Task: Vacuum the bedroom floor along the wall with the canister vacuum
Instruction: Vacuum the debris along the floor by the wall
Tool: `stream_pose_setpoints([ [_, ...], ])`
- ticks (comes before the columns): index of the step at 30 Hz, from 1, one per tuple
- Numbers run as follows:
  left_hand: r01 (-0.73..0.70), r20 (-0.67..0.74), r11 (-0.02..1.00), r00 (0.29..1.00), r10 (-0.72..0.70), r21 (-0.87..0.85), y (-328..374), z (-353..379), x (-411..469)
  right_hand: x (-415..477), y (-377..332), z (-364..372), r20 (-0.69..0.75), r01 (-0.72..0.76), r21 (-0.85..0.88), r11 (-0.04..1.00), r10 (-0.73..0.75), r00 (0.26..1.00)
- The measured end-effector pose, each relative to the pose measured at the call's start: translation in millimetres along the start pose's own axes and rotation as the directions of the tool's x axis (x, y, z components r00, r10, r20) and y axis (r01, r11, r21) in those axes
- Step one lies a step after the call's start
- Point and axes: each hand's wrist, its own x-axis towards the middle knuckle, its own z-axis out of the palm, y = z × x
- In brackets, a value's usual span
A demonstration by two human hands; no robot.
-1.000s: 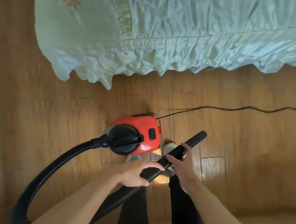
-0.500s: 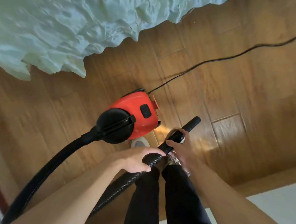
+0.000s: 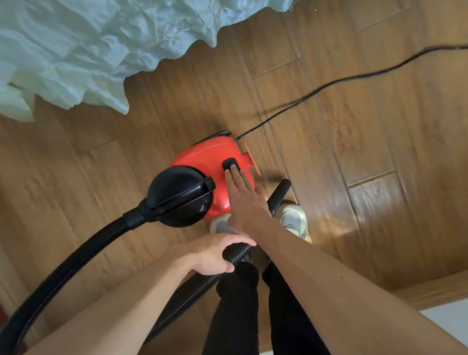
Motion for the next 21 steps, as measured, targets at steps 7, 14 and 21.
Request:
stream_pose_setpoints([
  [7,-0.013,-0.021,1.000,1.000,0.013,-0.017,-6,-5,-5,5,-9,8,0.000,-0.003,-0.024,1.000,0.003,1.000],
  [14,-0.059,0.007,0.998,0.998,0.059,0.003,-16,-3,-4,12,-12,1,0.078,-0.014,-0.145,0.989,0.025,0.997],
  [21,-0.046,-0.012,0.999,0.999,0.046,0.020,-21,2,-9,-14,39,-9,-0.028,-0.183,0.290,0.939,0.199,0.980],
])
